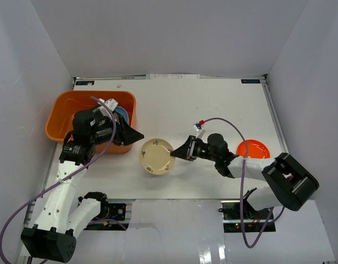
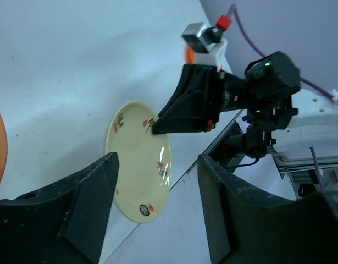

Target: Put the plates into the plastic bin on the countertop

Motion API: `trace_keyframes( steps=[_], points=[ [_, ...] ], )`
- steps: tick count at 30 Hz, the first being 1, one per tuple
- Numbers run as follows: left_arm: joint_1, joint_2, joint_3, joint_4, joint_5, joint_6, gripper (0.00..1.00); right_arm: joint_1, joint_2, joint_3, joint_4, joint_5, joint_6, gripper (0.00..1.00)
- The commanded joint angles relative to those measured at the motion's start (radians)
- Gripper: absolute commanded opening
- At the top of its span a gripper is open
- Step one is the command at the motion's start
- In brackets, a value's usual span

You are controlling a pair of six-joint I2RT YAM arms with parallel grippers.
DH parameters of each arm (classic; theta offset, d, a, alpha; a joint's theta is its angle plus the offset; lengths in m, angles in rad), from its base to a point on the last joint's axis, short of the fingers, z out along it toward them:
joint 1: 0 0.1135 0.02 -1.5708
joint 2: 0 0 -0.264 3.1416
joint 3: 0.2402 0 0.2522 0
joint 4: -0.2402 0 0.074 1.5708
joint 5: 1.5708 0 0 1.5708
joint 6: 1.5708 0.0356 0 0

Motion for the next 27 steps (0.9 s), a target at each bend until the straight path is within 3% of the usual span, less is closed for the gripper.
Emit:
trace_keyframes(
  steps=[1,11,14,15,19,20,22,23,26,27],
  points=[
    [-0.012,0.018,-0.032,-0.126,-0.062,0.06,0.68,-0.013,-0.059,0.033,-0.004,-0.041,-0.05,0.08],
    [-0.101,0.063,-0.095,-0.108,-0.159,0.035,0.52,-0.031,-0.102,0.098,-0.028,-0.041,-0.053,0.08],
    [-0.128,0.078,-0.123,-0.051,-0.114,0.006,0.4,-0.031,-0.093,0.112,-0.046,-0.041,-0.059,0.08],
    [-0.133,0.078,-0.127,-0.042,-0.119,-0.002,0.28,-0.033,-0.093,0.112,-0.048,-0.041,-0.059,0.08],
    [-0.138,0.093,-0.13,-0.014,-0.116,-0.017,0.01,-0.037,-0.11,0.108,-0.051,-0.038,-0.059,0.08],
    [-0.139,0.101,-0.126,-0.008,-0.11,-0.019,0.0,-0.039,-0.113,0.109,-0.056,-0.035,-0.062,0.08],
    [-0.139,0.106,-0.118,-0.002,-0.139,-0.028,0.0,-0.046,-0.13,0.111,-0.095,-0.026,-0.068,0.19],
    [-0.139,0.101,-0.112,0.009,-0.158,-0.043,0.0,-0.051,-0.141,0.111,-0.117,-0.018,-0.08,0.39],
    [-0.138,0.086,-0.042,0.021,-0.267,-0.081,0.0,-0.074,-0.202,0.1,-0.213,0.034,-0.126,0.64],
    [-0.138,0.086,-0.022,0.024,-0.33,-0.089,0.0,-0.091,-0.243,0.099,-0.249,0.046,-0.145,0.67]
  ],
)
